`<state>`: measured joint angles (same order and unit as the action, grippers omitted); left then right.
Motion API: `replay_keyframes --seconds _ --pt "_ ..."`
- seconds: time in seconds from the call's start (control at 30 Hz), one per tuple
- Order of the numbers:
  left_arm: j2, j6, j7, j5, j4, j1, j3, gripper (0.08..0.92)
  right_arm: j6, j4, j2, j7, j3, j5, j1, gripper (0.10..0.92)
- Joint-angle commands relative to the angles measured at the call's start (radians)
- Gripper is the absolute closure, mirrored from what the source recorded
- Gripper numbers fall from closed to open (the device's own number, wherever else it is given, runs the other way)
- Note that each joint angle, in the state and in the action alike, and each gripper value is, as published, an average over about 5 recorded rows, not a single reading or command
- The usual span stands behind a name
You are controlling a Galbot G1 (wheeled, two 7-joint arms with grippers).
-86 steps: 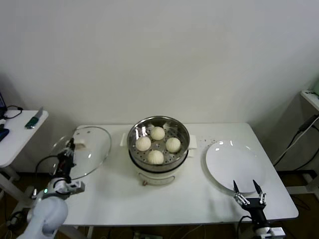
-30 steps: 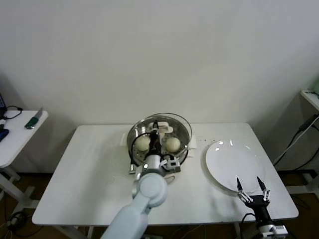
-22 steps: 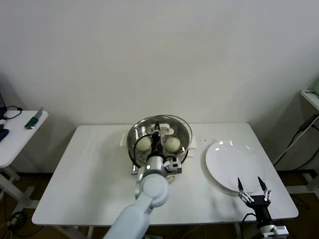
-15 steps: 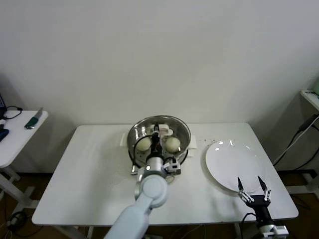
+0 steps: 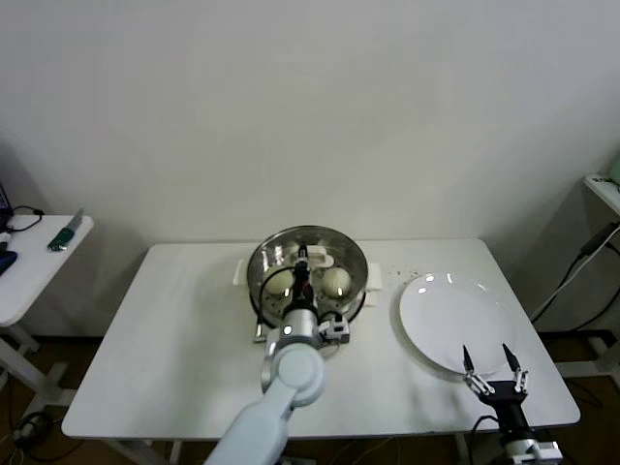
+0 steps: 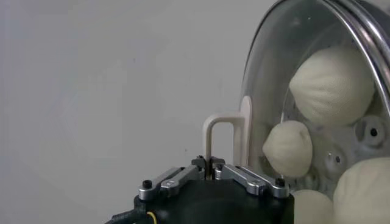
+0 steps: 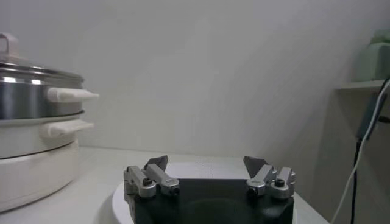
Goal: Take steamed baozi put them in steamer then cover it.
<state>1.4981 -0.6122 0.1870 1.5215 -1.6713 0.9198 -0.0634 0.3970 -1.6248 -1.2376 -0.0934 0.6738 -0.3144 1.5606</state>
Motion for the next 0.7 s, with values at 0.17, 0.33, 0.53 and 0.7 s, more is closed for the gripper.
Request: replay_keyframes --seconds 0.17,0.33,0.53,0.7 --pt "0.006 0.001 -0.005 0.006 0.008 0.004 -0.001 0.865 0.007 -0.002 0.0 0.0 0.002 0.006 0.003 0.203" --pt "0.006 -0.002 -0.004 -0.001 0.0 0.001 -0.001 0.841 0.007 -0.003 -0.001 0.0 0.003 0.008 0.001 0.203" --pt "0.001 -0.021 0.01 -0.047 -0.046 0.0 -0.013 0.686 0.003 -0.003 0.0 -0.003 0.003 0.008 -0.001 0.203" --pt "-0.032 -0.039 0.026 -0.104 -0.118 0.004 -0.03 0.547 -0.004 -0.003 0.003 -0.005 0.004 0.01 -0.006 0.203"
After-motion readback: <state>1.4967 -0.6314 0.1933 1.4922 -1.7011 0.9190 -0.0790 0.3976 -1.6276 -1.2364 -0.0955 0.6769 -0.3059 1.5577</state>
